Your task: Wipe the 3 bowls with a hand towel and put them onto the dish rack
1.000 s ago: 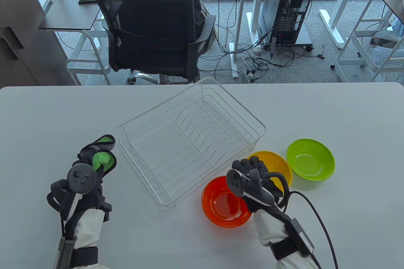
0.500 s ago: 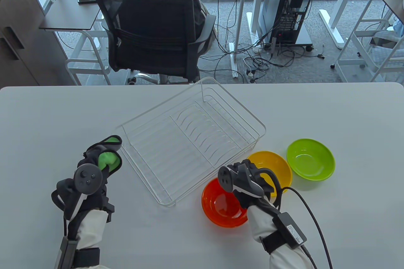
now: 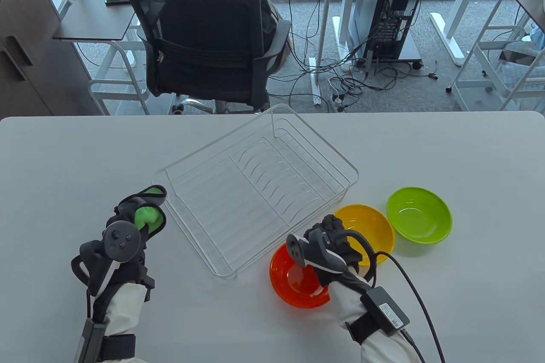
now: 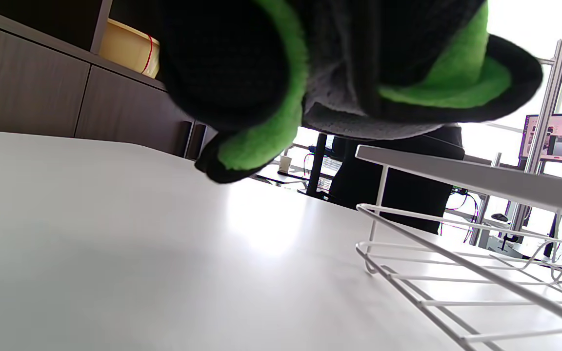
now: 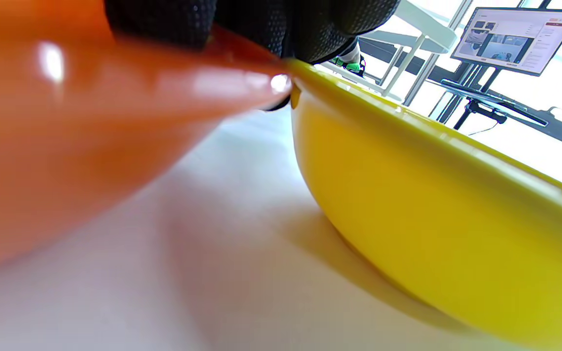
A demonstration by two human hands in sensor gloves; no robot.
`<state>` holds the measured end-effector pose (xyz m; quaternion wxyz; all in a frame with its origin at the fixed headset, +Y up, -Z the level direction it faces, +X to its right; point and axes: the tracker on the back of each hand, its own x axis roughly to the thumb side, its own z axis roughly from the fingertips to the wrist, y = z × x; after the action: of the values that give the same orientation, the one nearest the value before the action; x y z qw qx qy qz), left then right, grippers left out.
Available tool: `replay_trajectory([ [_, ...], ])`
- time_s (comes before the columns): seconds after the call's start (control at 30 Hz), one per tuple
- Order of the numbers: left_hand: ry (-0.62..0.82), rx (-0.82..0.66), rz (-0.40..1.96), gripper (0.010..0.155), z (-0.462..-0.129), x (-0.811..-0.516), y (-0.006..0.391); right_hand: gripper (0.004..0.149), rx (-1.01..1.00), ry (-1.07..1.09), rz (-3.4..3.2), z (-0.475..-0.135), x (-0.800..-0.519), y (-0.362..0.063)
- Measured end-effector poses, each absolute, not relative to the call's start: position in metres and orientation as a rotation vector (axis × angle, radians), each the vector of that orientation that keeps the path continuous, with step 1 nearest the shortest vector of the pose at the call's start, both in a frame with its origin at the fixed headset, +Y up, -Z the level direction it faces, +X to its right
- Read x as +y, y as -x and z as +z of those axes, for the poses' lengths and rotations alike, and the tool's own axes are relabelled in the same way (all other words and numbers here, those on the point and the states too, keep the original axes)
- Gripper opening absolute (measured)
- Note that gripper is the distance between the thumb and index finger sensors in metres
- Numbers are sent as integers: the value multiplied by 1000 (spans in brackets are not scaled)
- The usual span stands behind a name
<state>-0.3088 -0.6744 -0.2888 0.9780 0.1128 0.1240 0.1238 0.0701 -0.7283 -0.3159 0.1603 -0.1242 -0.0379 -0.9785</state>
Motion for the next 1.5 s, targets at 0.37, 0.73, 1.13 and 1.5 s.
replay_trajectory([
  [0.37,-243,237,262,59,-290,-674,308,51,-23,381,-2813,-310,-716,-64],
  [0.73,-312,146,448,55,-286,-657,298,45,-124,438,-2976,-308,-694,-77],
  [1.13,-429,-95,749,56,-278,-610,266,41,11,492,-3096,-302,-652,-96],
  [1.5,-574,-220,772,57,-256,-561,229,42,267,537,-3358,-290,-598,-100],
])
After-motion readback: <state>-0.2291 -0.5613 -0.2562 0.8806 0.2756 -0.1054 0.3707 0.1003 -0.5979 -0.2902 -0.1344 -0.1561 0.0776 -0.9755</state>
